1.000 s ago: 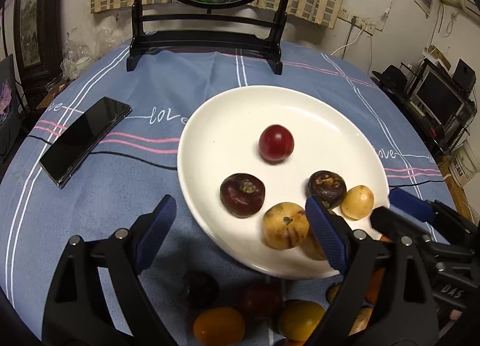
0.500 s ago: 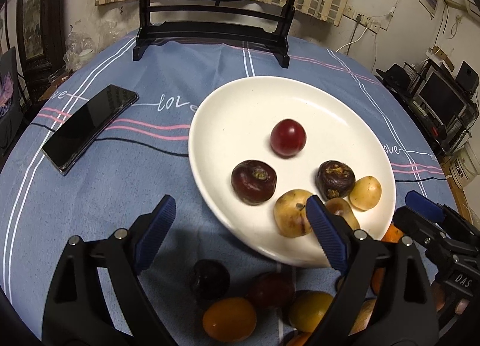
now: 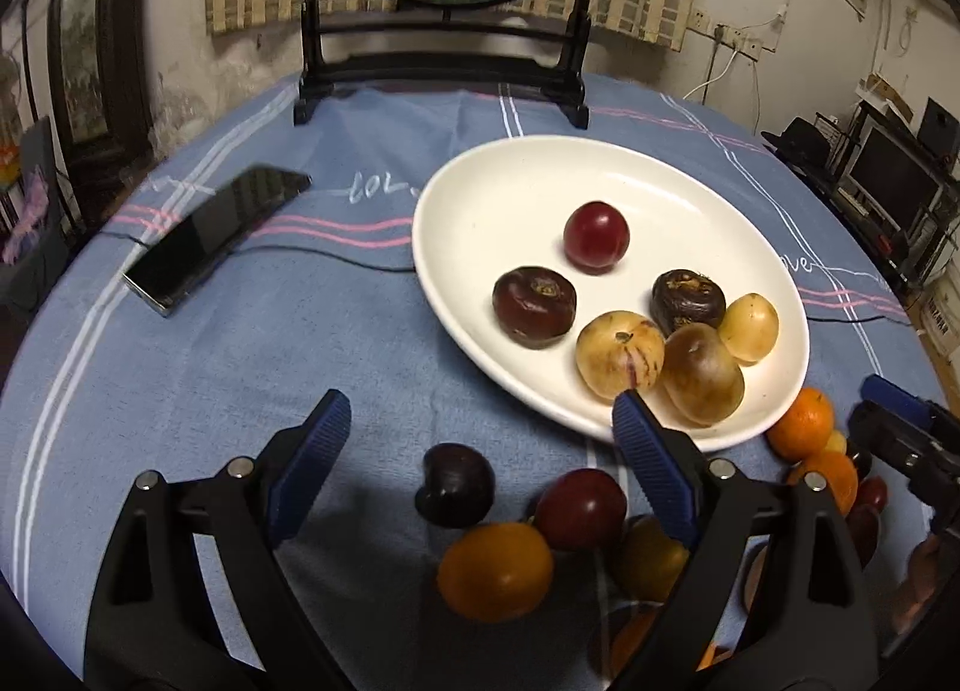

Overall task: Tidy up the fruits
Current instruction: 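Withdraw both open tools from the plate toward the remaining fruits, then grasp a large red plum with the right tool while the left tool grasps an orange, then carry the orange and red plum onto the white plate and open both tools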

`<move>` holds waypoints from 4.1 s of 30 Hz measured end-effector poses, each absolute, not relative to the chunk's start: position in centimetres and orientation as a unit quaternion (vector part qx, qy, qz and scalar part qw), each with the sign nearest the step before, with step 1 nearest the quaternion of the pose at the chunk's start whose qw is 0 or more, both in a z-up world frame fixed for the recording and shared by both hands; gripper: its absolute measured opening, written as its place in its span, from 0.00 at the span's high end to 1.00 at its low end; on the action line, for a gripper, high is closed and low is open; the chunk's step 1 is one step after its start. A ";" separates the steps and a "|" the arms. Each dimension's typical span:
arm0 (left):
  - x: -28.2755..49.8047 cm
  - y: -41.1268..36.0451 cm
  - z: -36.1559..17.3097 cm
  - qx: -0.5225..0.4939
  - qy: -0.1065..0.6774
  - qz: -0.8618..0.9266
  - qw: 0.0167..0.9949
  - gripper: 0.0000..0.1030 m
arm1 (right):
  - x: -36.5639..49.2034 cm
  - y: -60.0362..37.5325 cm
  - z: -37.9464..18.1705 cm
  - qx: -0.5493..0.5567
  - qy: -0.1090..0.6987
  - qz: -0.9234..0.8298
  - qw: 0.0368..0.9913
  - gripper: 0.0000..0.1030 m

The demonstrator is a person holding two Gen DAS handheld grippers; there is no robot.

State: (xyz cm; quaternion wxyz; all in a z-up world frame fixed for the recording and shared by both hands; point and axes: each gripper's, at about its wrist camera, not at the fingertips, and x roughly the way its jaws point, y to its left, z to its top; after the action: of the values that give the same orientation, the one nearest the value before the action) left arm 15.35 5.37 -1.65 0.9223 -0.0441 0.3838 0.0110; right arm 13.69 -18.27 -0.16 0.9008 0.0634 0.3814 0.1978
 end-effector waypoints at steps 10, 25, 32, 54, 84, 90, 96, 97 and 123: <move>13.5 5.9 -0.9 -0.046 0.350 0.008 0.936 0.10 | 8.5 -20.3 0.0 0.022 0.387 0.180 0.904 0.34; 10.7 6.8 -2.1 -0.072 0.391 0.012 0.918 0.10 | 6.9 -18.9 -2.3 -0.038 0.423 0.160 0.891 0.32; 10.1 6.8 -3.1 -0.083 0.423 -0.004 0.902 0.10 | 7.1 -18.3 -2.2 -0.049 0.420 0.156 0.893 0.32; 9.4 6.5 -4.3 -0.067 0.457 0.009 0.887 0.09 | 9.2 -15.8 -3.6 -0.083 0.444 0.158 0.878 0.59; 11.2 3.6 -3.8 -0.004 0.452 -0.001 0.892 0.65 | 8.4 -18.1 -3.6 0.015 0.442 0.217 0.870 0.59; 10.2 3.4 -3.0 -0.002 0.428 -0.011 0.904 0.65 | 8.4 -18.2 -3.5 0.016 0.441 0.218 0.870 0.59; 9.2 3.3 -2.5 0.011 0.418 -0.015 0.908 0.65 | 7.7 -18.3 -3.0 0.016 0.423 0.224 0.878 0.59; 9.1 3.4 -2.4 0.011 0.416 -0.015 0.909 0.65 | 7.7 -18.4 -3.0 0.016 0.419 0.224 0.879 0.59; 12.9 2.4 3.2 0.004 0.367 -0.056 0.928 0.65 | 11.3 -16.4 4.2 0.017 0.350 0.258 0.900 0.59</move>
State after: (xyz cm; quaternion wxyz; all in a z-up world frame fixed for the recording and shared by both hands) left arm 12.93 2.37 3.18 0.9284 0.0039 0.3673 -0.0563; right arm 11.30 -16.45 4.18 0.9001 0.0175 0.3504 0.2584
